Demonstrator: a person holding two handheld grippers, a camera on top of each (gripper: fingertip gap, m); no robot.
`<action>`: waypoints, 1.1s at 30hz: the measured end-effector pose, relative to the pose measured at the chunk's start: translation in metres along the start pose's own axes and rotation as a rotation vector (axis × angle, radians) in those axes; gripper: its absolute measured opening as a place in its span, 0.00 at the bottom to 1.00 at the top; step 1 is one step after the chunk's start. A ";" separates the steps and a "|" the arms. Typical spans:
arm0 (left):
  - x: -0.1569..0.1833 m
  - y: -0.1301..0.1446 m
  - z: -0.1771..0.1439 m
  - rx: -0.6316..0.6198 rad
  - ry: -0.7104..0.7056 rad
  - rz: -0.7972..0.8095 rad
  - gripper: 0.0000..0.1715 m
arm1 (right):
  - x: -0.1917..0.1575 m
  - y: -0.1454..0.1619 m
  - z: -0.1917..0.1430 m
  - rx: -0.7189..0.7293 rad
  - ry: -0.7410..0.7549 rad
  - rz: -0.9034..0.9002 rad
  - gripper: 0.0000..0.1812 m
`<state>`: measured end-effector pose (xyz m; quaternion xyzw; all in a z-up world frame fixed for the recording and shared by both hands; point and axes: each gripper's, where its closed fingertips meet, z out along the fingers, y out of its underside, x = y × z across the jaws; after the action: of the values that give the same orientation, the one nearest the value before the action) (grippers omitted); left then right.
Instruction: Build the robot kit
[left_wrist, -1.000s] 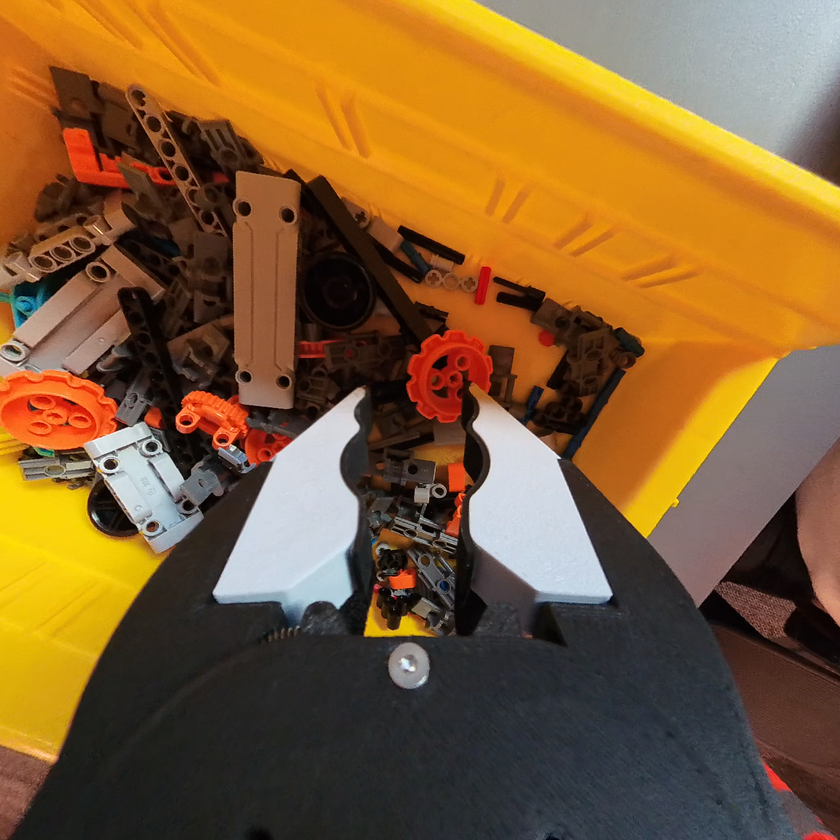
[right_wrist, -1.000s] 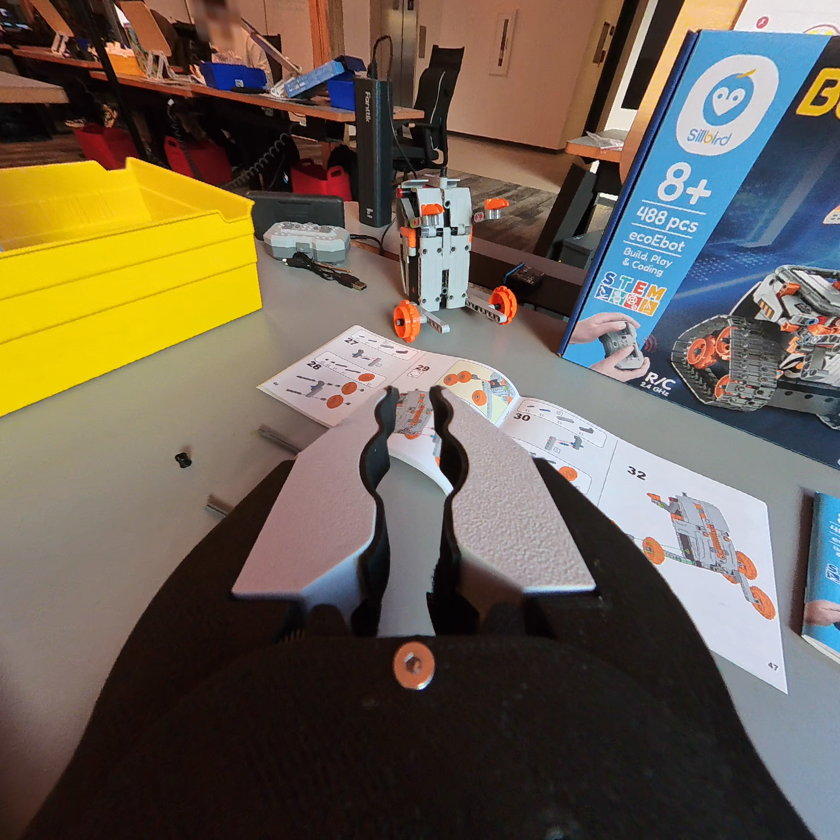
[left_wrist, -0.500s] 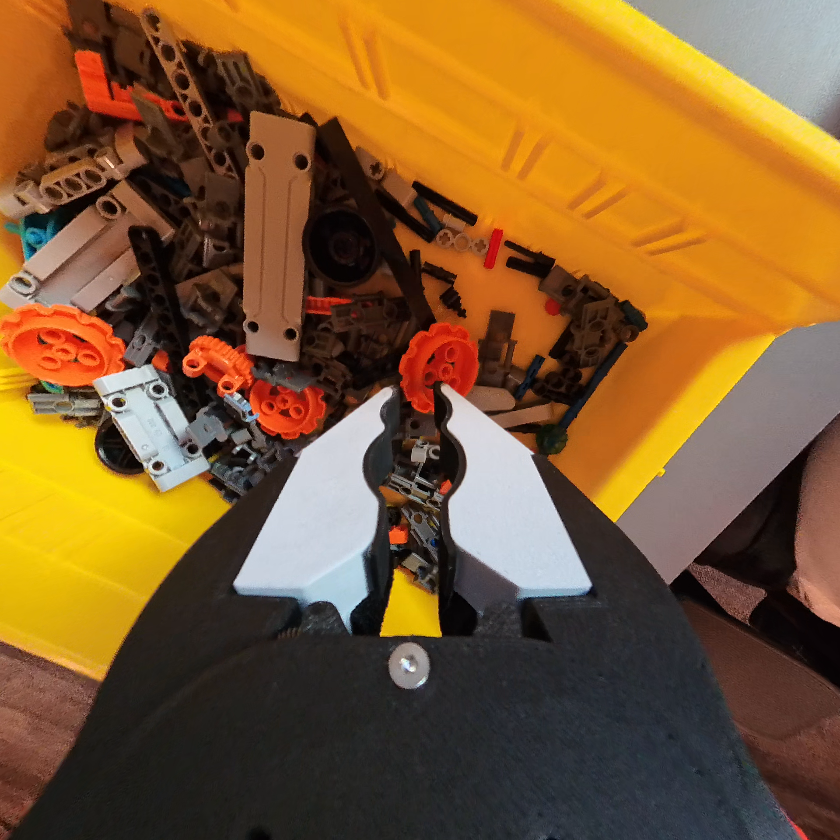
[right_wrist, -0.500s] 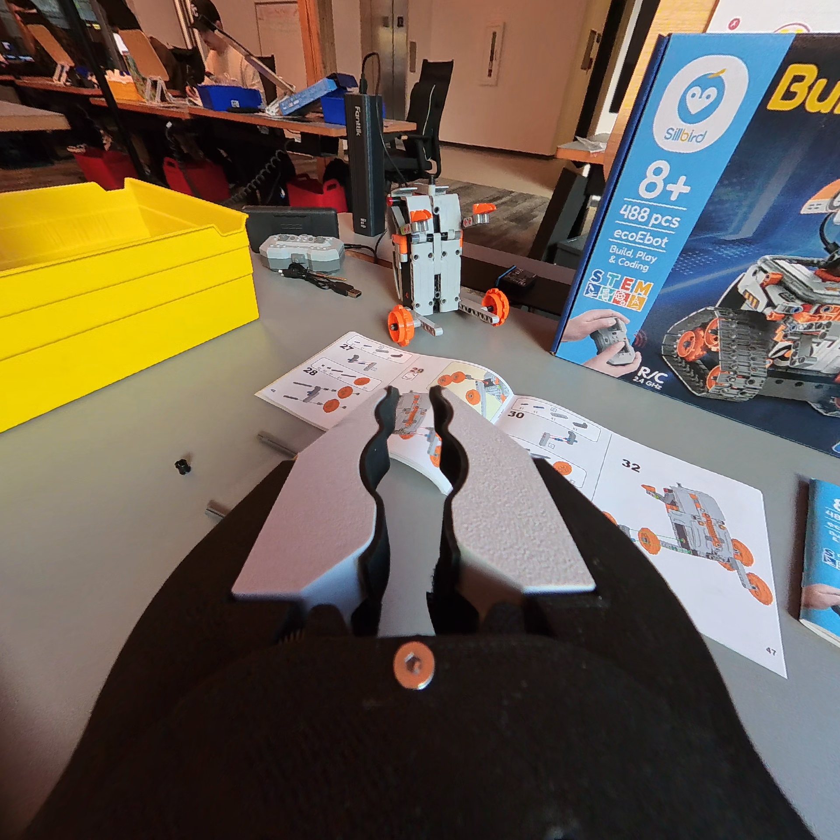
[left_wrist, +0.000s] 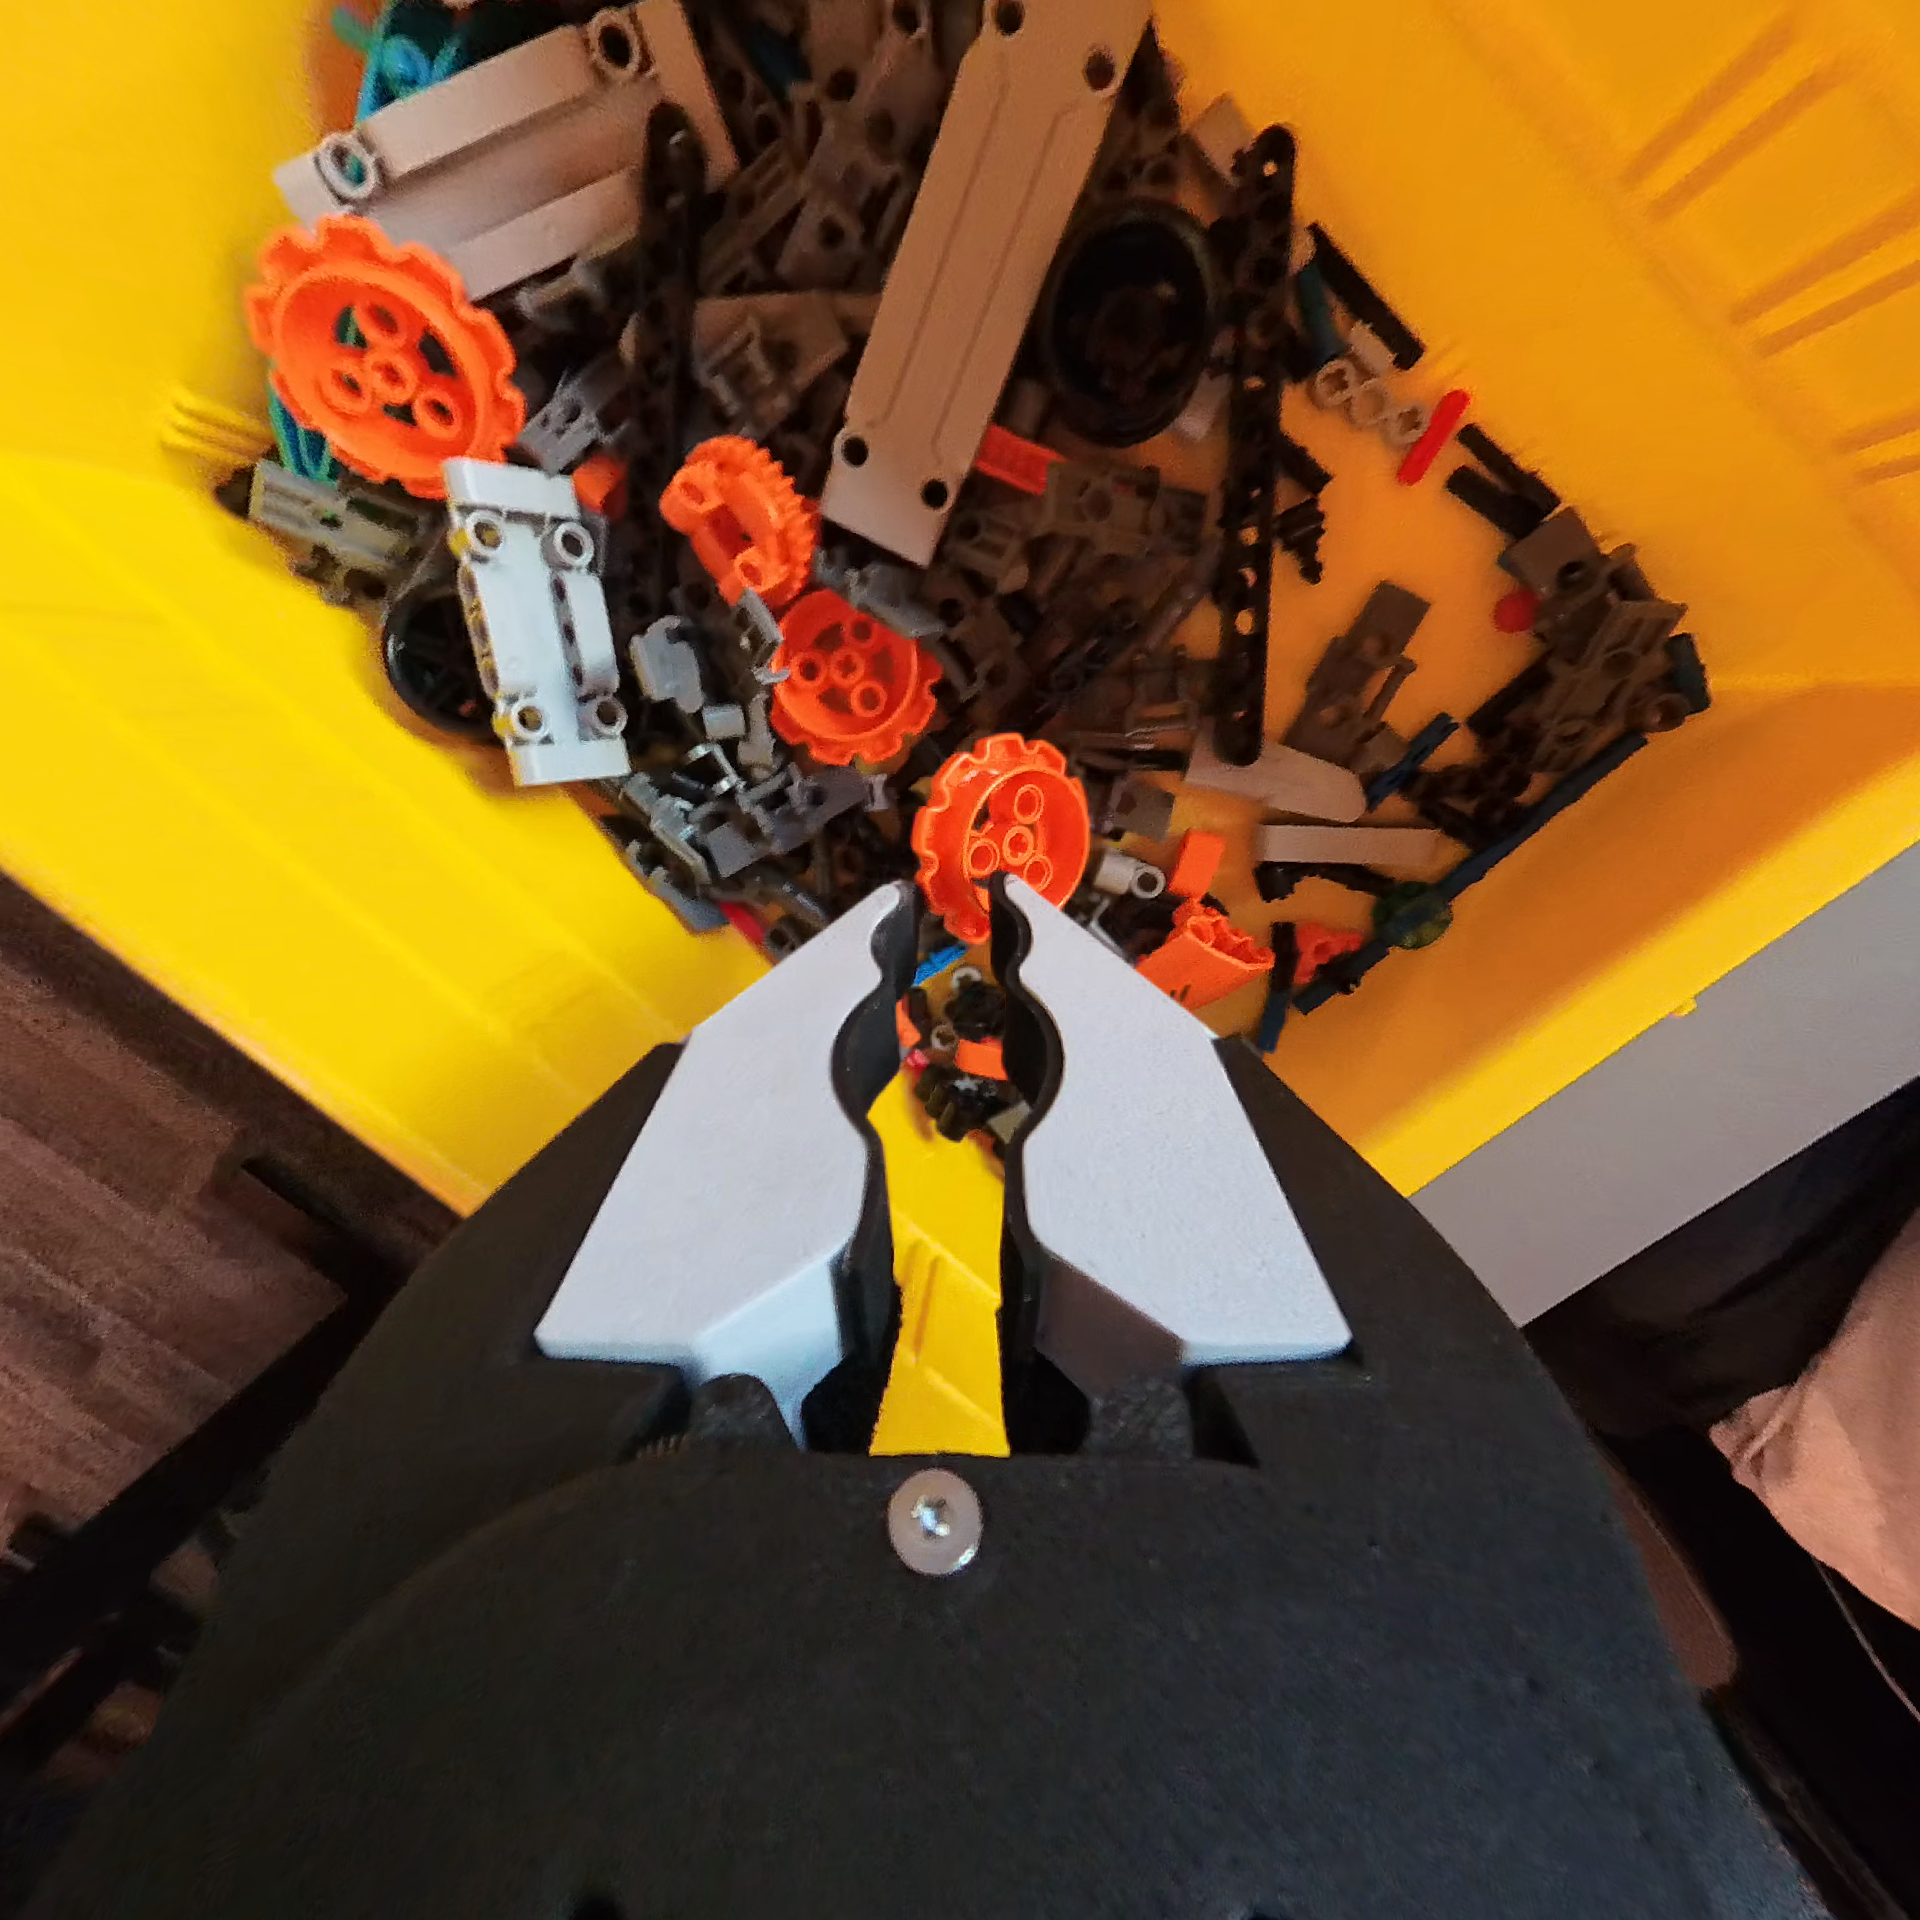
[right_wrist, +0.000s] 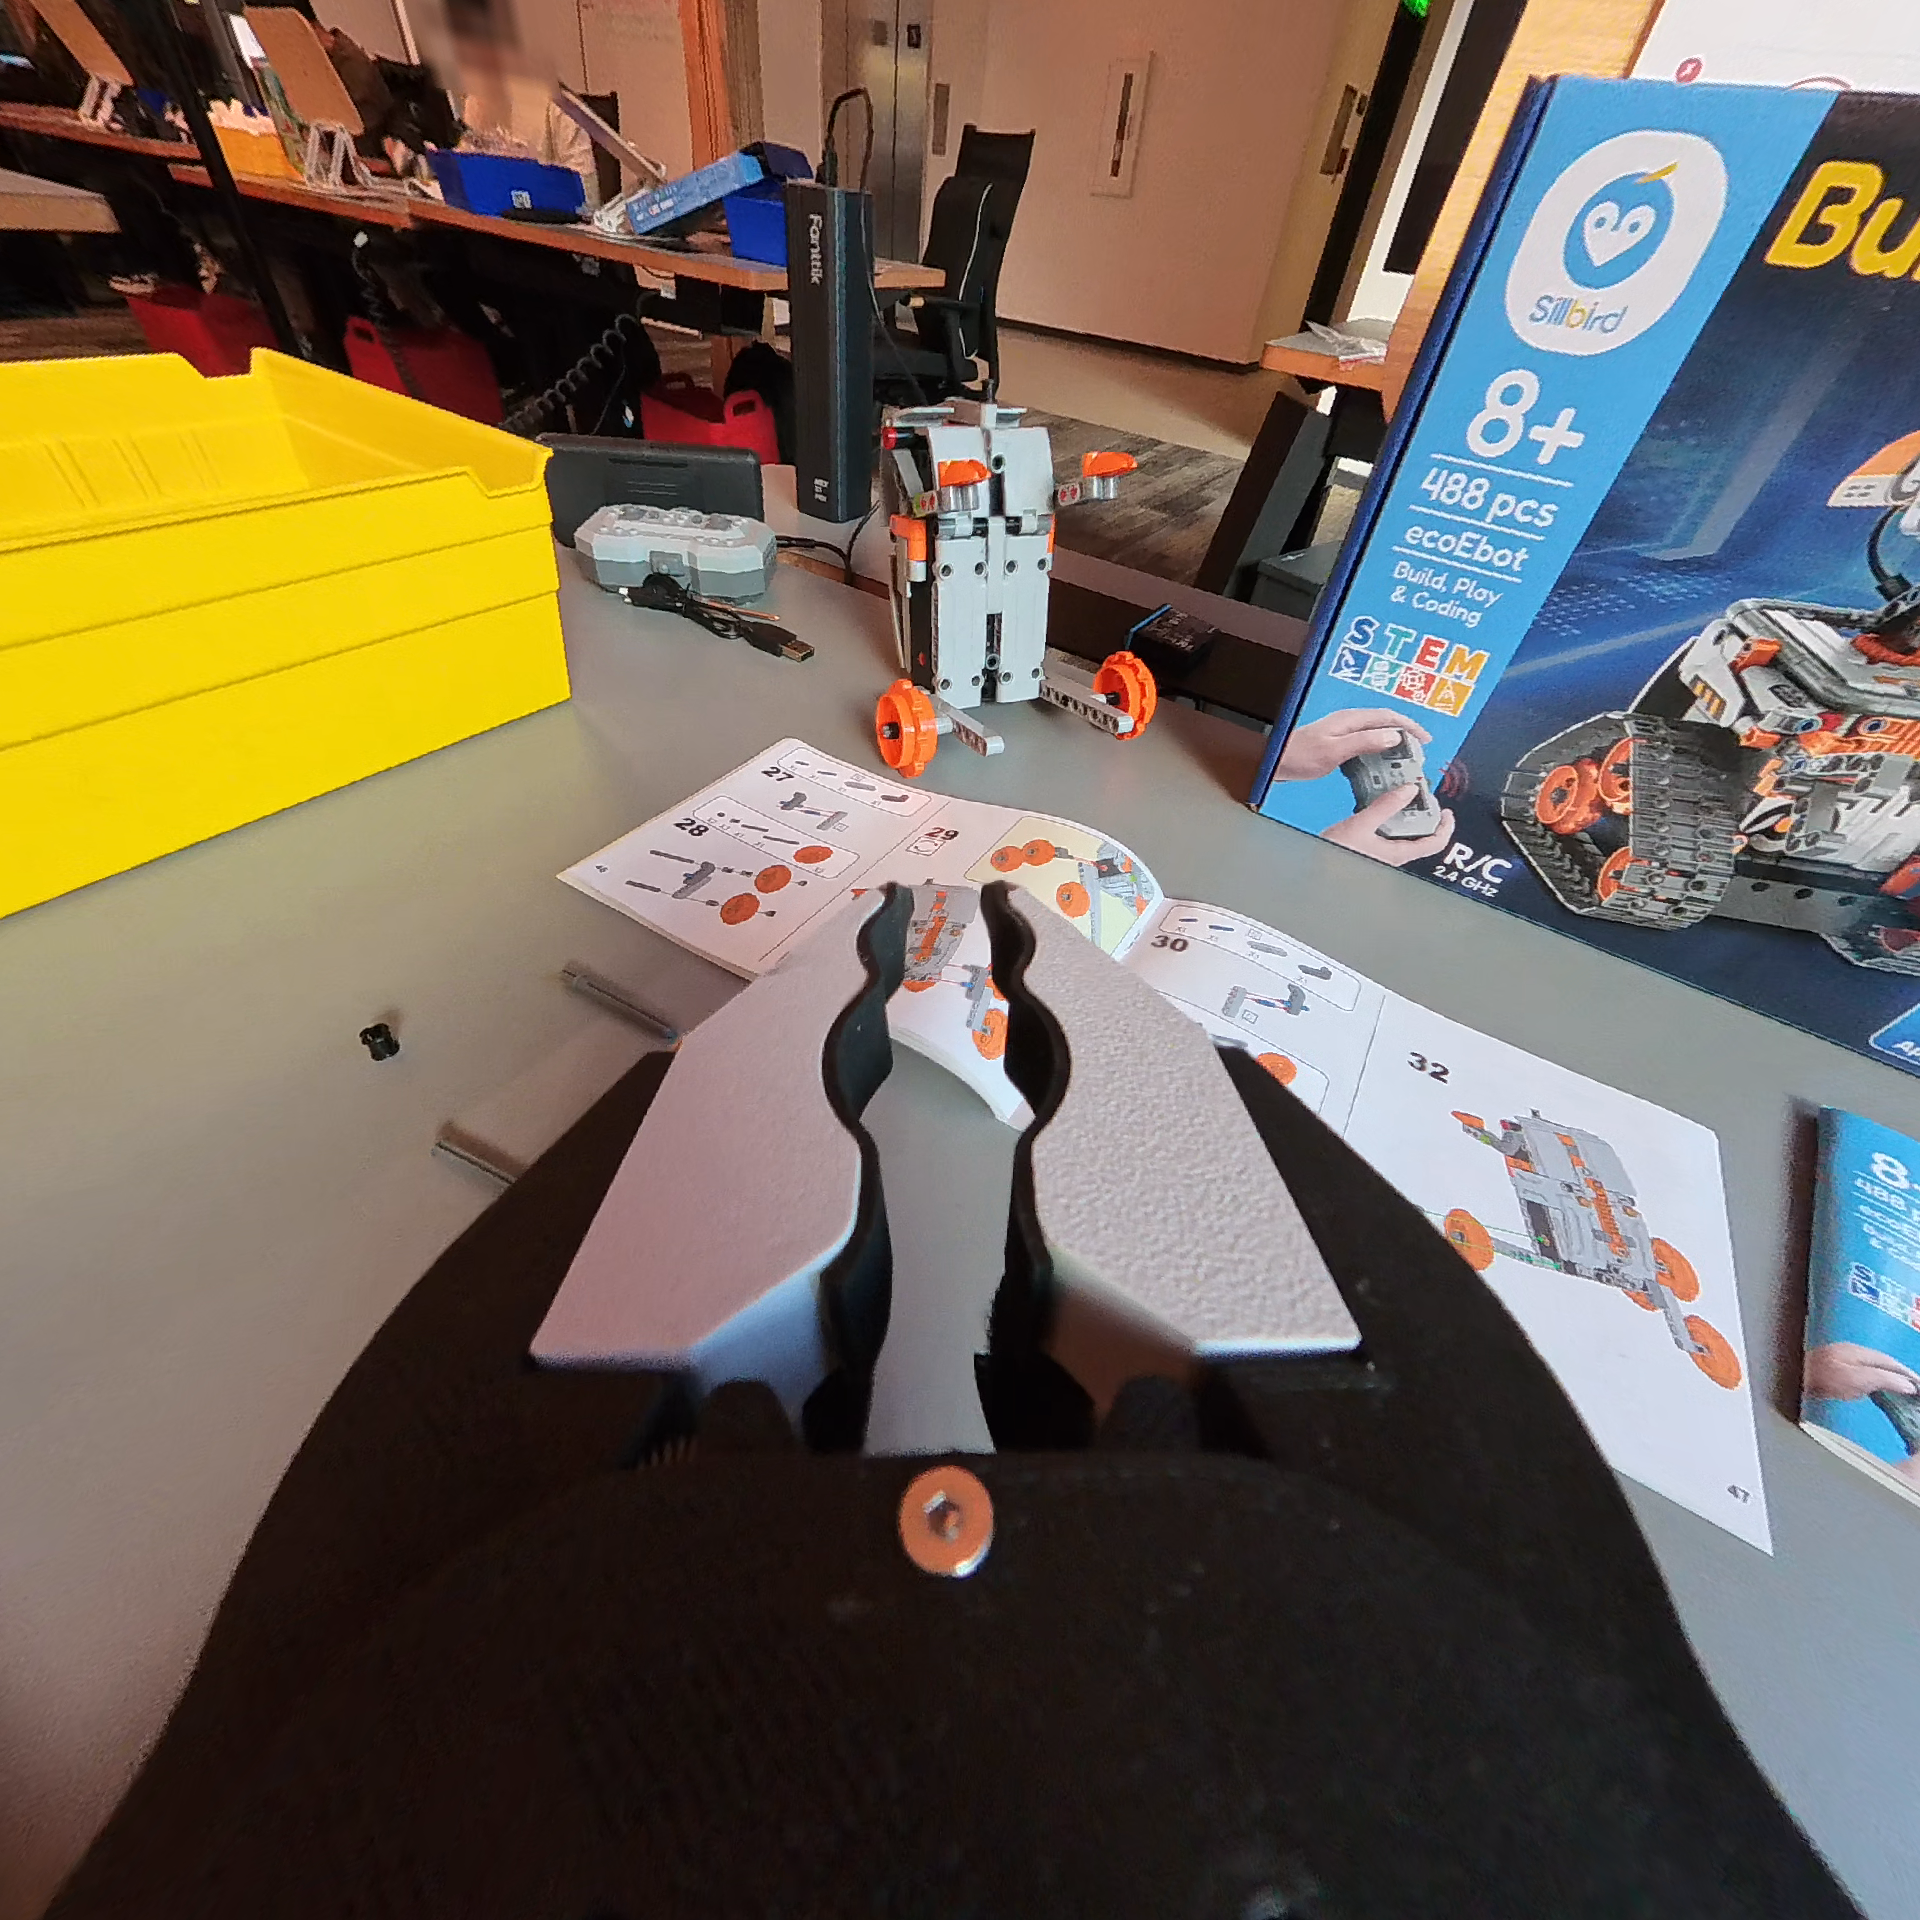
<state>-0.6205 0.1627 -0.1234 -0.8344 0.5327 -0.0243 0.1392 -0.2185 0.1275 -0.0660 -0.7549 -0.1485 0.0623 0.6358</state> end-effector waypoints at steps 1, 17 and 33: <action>-0.001 0.002 -0.001 -0.006 0.002 -0.009 0.06 | 0.000 0.001 0.000 -0.005 0.000 -0.005 0.08; -0.003 -0.054 -0.026 0.194 0.053 -0.036 0.25 | -0.009 0.003 0.000 -0.014 -0.033 -0.022 0.08; 0.004 -0.097 0.043 0.058 0.106 0.292 0.16 | 0.001 0.013 0.001 -0.048 -0.011 0.026 0.08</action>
<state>-0.5257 0.2064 -0.1397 -0.7411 0.6542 -0.0633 0.1369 -0.2162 0.1272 -0.0791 -0.7714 -0.1436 0.0711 0.6158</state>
